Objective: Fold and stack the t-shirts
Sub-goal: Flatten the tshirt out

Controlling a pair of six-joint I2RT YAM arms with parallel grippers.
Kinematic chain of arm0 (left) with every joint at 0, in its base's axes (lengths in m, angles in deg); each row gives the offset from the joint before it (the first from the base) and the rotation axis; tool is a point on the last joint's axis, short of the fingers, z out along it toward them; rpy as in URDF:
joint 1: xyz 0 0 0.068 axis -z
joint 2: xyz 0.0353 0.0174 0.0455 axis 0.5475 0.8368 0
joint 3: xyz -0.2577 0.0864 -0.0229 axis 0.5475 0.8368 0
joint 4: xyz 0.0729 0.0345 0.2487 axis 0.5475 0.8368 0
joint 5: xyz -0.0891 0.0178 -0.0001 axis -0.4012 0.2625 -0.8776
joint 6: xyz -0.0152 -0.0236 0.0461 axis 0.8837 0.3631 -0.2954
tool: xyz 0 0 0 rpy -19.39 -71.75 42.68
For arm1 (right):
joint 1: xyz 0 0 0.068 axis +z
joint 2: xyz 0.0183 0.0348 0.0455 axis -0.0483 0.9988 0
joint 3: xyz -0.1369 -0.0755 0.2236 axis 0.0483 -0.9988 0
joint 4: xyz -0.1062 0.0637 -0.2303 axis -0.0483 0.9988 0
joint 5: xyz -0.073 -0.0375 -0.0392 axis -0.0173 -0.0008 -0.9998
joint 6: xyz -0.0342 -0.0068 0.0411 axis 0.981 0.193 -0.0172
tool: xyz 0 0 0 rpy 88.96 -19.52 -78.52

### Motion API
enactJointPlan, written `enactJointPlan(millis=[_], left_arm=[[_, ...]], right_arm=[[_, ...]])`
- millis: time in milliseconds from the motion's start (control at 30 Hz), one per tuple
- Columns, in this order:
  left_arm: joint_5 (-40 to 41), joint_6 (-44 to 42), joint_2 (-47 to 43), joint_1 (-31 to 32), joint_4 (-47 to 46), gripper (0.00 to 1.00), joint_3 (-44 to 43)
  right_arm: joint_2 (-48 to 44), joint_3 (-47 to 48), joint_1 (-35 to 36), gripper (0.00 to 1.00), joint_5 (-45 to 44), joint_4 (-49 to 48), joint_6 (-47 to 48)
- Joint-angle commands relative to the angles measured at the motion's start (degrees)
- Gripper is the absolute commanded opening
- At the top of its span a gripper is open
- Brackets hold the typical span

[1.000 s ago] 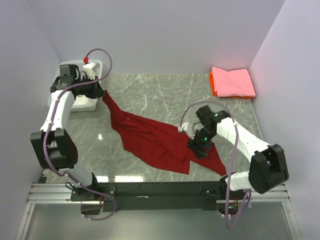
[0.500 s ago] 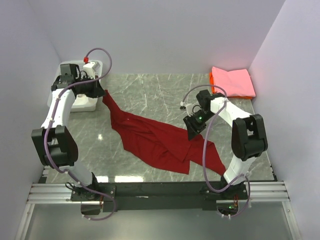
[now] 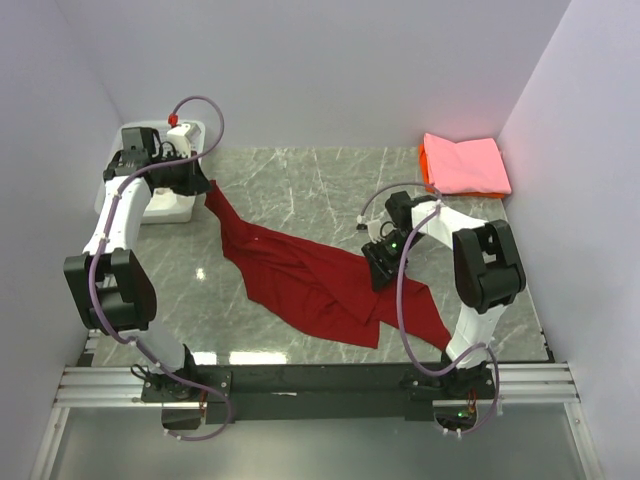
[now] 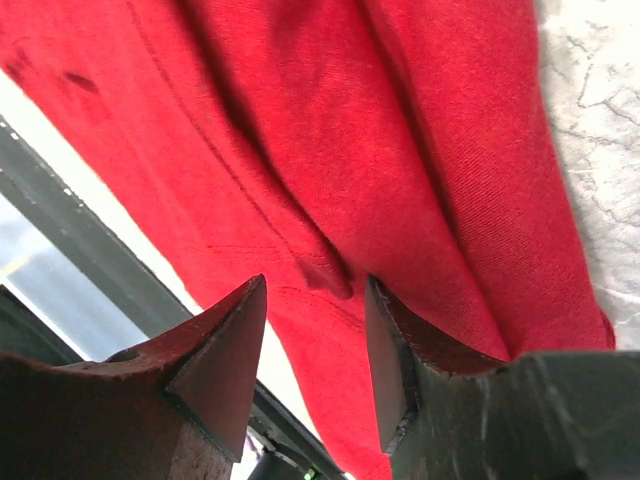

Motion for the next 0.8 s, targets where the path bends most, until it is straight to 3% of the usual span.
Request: enactJointPlan(millis=[0, 267, 467, 567, 633, 667, 767], left_arm=[[-0.69, -0.05, 0.10, 0.36, -0.69, 0.00, -2.60], [-0.69, -0.05, 0.71, 0.27, -0.34, 0.00, -3.39], [-0.69, 0.13, 0.71, 0.36, -0.60, 0.00, -3.30], [-0.87, 0.39, 0.54, 0.27, -0.95, 0.00, -3.04], [-0.96, 0.56, 0.45, 0.36, -1.04, 0.00, -2.95], [-1.13, 0.57, 0.36, 0.28, -1.04, 0.00, -2.95], [-1.48, 1.18, 0.19, 0.19, -0.69, 0.00, -3.39]], right_arm=[[0.41, -0.42, 0.32, 0.52, -1.39, -2.67, -1.18], [1.65, -1.38, 0.76, 0.50, -1.05, -2.14, -0.04], [0.50, -0.95, 0.93, 0.39, 2.11, 1.36, 1.90], [0.15, -0.95, 0.93, 0.29, 2.38, 1.46, 2.08], [-0.29, -0.42, 0.76, 0.16, 2.12, 1.63, 2.16], [-0.90, 0.37, 0.67, 0.04, 1.94, 2.16, 2.16], [-4.31, 3.43, -0.99, 0.00, 0.98, 3.48, 2.25]])
